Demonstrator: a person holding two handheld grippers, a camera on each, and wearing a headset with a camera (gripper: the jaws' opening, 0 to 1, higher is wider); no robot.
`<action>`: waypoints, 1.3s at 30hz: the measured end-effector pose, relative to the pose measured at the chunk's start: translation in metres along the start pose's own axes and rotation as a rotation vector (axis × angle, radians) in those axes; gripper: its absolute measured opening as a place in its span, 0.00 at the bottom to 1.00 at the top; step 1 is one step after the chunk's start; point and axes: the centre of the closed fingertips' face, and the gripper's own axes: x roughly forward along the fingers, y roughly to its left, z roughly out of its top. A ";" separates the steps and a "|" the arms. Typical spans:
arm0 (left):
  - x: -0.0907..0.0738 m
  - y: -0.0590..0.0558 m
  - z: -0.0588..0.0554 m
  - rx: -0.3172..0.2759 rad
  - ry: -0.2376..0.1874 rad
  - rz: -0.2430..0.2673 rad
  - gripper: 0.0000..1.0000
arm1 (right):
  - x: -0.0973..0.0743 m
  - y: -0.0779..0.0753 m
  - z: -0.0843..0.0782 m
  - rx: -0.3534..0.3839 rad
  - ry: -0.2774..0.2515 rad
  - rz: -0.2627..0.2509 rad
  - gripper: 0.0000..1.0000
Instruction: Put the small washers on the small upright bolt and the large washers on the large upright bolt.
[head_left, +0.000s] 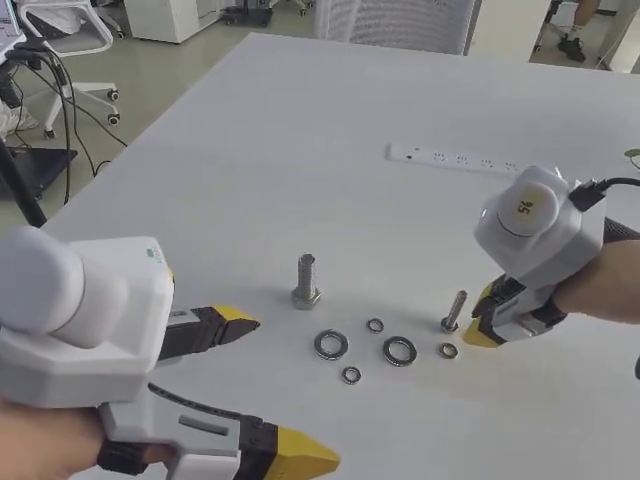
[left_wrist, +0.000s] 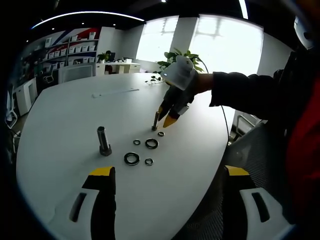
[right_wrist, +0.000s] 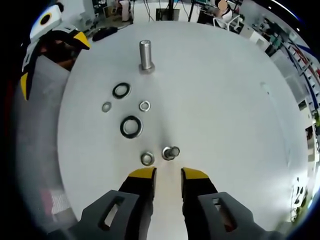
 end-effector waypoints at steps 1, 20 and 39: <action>0.000 0.000 0.000 0.001 0.000 0.000 0.88 | -0.001 0.001 0.000 0.001 0.000 0.000 0.21; 0.000 -0.002 0.002 0.012 -0.008 -0.007 0.88 | -0.002 0.018 -0.001 0.013 -0.012 0.020 0.22; -0.001 -0.003 0.004 0.016 -0.013 -0.007 0.88 | 0.016 0.025 0.007 0.035 -0.038 0.035 0.21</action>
